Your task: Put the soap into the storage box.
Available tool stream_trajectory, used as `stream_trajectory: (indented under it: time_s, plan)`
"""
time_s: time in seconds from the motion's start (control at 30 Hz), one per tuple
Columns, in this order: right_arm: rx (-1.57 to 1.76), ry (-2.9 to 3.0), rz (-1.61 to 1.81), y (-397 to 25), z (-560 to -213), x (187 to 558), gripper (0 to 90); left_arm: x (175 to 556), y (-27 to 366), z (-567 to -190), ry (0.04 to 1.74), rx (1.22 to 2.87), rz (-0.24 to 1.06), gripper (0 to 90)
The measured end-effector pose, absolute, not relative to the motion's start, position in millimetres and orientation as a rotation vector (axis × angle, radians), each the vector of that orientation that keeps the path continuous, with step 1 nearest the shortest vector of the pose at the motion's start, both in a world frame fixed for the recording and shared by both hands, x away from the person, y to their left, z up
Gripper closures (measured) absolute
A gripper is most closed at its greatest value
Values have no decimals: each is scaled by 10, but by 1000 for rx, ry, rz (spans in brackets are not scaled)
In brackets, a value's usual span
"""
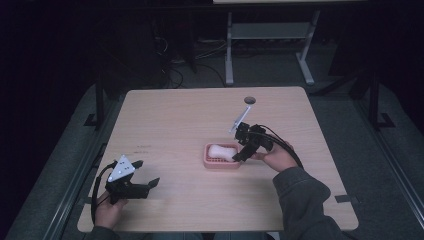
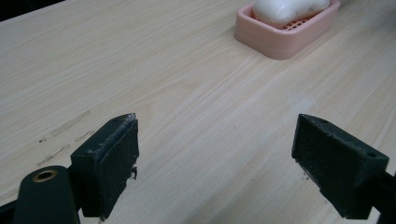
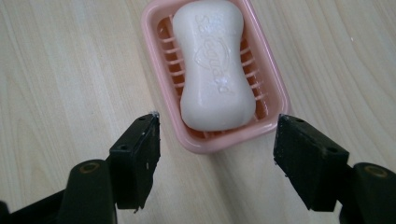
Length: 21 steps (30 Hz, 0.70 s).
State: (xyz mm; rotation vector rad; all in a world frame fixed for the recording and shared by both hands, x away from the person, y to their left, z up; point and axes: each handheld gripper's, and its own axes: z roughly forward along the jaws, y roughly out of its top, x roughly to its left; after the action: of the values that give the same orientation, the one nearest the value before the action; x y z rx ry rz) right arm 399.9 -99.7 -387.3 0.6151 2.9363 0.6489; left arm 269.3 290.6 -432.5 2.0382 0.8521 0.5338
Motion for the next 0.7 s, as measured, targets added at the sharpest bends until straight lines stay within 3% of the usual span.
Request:
stream_trajectory:
  time_s: [0.7]
  plan:
    - [686, 2925, 681, -1250, -3984, 3886, 301, 2695, 2907, -4327, 850, 2041, 535, 145]
